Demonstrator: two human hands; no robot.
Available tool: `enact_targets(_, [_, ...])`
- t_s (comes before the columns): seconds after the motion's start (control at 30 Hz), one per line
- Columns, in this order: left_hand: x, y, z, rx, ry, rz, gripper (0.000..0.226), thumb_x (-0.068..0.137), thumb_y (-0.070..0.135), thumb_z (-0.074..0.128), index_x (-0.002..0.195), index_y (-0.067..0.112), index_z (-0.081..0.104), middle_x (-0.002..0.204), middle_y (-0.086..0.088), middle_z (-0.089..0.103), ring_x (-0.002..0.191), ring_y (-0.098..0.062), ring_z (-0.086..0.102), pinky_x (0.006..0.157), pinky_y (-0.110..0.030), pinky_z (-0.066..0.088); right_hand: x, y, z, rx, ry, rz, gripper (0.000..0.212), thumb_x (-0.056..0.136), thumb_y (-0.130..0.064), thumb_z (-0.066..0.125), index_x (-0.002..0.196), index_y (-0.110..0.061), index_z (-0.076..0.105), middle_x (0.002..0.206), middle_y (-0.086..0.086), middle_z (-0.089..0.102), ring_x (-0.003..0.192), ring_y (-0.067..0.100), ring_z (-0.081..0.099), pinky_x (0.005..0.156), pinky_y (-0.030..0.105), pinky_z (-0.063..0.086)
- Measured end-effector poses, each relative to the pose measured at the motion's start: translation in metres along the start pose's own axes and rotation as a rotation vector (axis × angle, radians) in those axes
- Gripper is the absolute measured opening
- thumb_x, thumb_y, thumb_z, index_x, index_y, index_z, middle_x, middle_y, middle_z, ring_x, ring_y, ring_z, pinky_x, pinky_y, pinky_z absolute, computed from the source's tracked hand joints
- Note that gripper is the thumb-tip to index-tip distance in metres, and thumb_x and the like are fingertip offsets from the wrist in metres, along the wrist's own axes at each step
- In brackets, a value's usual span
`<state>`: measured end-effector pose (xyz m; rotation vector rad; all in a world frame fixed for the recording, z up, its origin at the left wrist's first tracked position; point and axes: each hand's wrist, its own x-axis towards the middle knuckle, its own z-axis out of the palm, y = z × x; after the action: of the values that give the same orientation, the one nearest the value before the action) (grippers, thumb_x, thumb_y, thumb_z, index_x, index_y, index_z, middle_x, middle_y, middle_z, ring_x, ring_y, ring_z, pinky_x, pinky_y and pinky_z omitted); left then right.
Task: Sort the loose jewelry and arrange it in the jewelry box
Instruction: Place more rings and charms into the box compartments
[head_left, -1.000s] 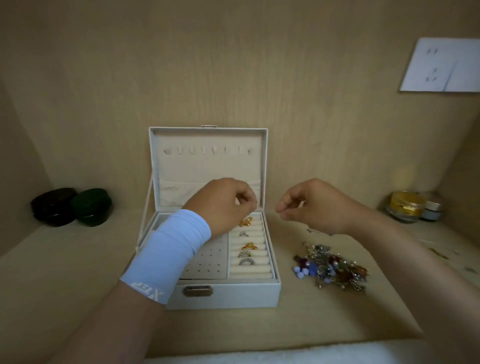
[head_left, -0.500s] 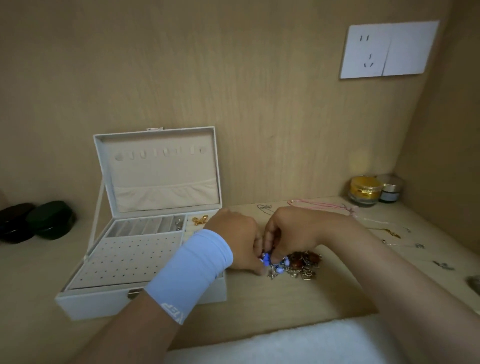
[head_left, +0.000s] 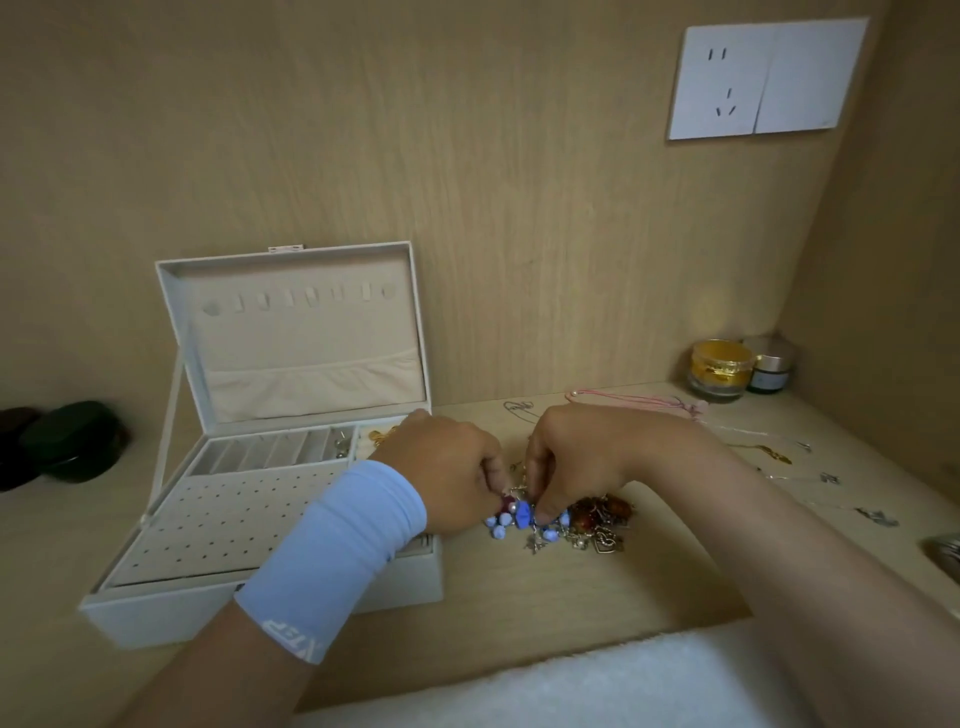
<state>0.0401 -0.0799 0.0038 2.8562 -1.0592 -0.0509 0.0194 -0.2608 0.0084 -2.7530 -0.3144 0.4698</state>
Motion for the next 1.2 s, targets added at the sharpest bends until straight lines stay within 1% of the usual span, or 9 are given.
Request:
enact_targets(0.13, [0.001,0.007,0.009,0.116,0.032,0.015,0.035,0.068,0.061,0.074,0.084,0.031,0.067,0.082,0.018,0.068,0.086,-0.005,0.059,0.096,-0.028,0.029,0.003,-0.008,0.008,-0.073,0.02,-0.003,0.025,0.065,-0.047,0.088,0.081,-0.03,0.079,0.068,-0.014,0.072,0.07,-0.001,0.063,0.069,0.026,0.05])
enact_targets(0.27, [0.0,0.01,0.009,0.074,0.019,0.022,0.019,0.078,0.042,0.07,0.091,0.029,0.064,0.088,0.015,0.07,0.089,-0.007,0.062,0.097,-0.027,0.036,0.004,-0.007,0.009,-0.056,0.049,-0.02,0.013,0.07,-0.037,0.086,0.078,-0.031,0.078,0.061,-0.02,0.067,0.066,-0.002,0.061,0.071,0.027,0.053])
enact_targets(0.4, [-0.001,0.008,0.003,0.028,-0.01,-0.006,0.014,0.084,0.024,0.063,0.096,0.031,0.064,0.095,0.014,0.071,0.097,-0.01,0.063,0.082,-0.023,0.04,-0.003,-0.003,-0.001,0.111,0.033,-0.044,0.008,0.08,-0.03,0.083,0.087,-0.028,0.08,0.08,-0.013,0.075,0.066,-0.008,0.06,0.07,0.014,0.048])
enact_targets(0.5, [-0.001,0.008,0.003,0.028,-0.032,-0.017,0.017,0.087,0.019,0.06,0.096,0.033,0.063,0.097,0.013,0.071,0.097,-0.012,0.062,0.081,-0.023,0.041,-0.008,0.003,-0.01,0.243,0.059,-0.037,0.005,0.084,-0.026,0.08,0.087,-0.021,0.079,0.073,0.0,0.073,0.061,0.005,0.062,0.061,0.023,0.05])
enact_targets(0.57, [0.0,0.007,0.003,0.009,-0.045,-0.035,0.02,0.088,0.016,0.057,0.091,0.036,0.06,0.098,0.011,0.071,0.097,-0.014,0.063,0.083,-0.025,0.046,-0.011,0.009,-0.015,0.358,0.061,-0.017,0.006,0.092,-0.021,0.071,0.091,-0.015,0.074,0.066,-0.006,0.069,0.064,0.012,0.068,0.052,0.026,0.049])
enact_targets(0.67, [-0.001,0.005,0.001,-0.03,-0.059,-0.05,0.02,0.087,0.019,0.056,0.087,0.038,0.057,0.097,0.011,0.07,0.097,-0.015,0.063,0.086,-0.029,0.051,-0.014,0.015,-0.019,0.521,0.048,-0.026,0.01,0.103,-0.021,0.055,0.097,-0.014,0.06,0.063,-0.012,0.067,0.068,0.023,0.072,0.045,0.026,0.046])
enact_targets(0.77, [-0.002,0.009,0.002,-0.038,-0.034,-0.051,0.006,0.088,0.039,0.058,0.09,0.034,0.058,0.095,0.013,0.07,0.094,-0.012,0.062,0.081,-0.026,0.046,-0.013,0.018,-0.019,0.597,0.047,-0.036,0.01,0.103,-0.023,0.053,0.101,-0.013,0.056,0.072,0.004,0.065,0.06,0.022,0.068,0.042,0.025,0.04])
enact_targets(0.97, [0.002,0.012,0.001,-0.589,0.08,-0.141,0.04,0.08,0.051,0.073,0.111,0.035,0.055,0.091,0.015,0.072,0.087,-0.001,0.066,0.082,-0.024,0.049,-0.011,0.018,-0.016,0.685,0.019,-0.083,0.012,0.101,-0.019,0.058,0.101,-0.01,0.065,0.078,0.008,0.068,0.056,0.017,0.063,0.042,0.022,0.043])
enact_targets(1.2, [0.003,0.012,0.002,-0.759,0.107,-0.211,0.037,0.072,0.039,0.084,0.103,0.033,0.064,0.085,0.009,0.075,0.081,-0.004,0.07,0.083,-0.026,0.053,-0.008,0.016,-0.013,0.802,-0.003,-0.064,0.012,0.095,-0.014,0.067,0.099,-0.004,0.071,0.086,0.018,0.069,0.062,0.02,0.068,0.05,0.025,0.056])
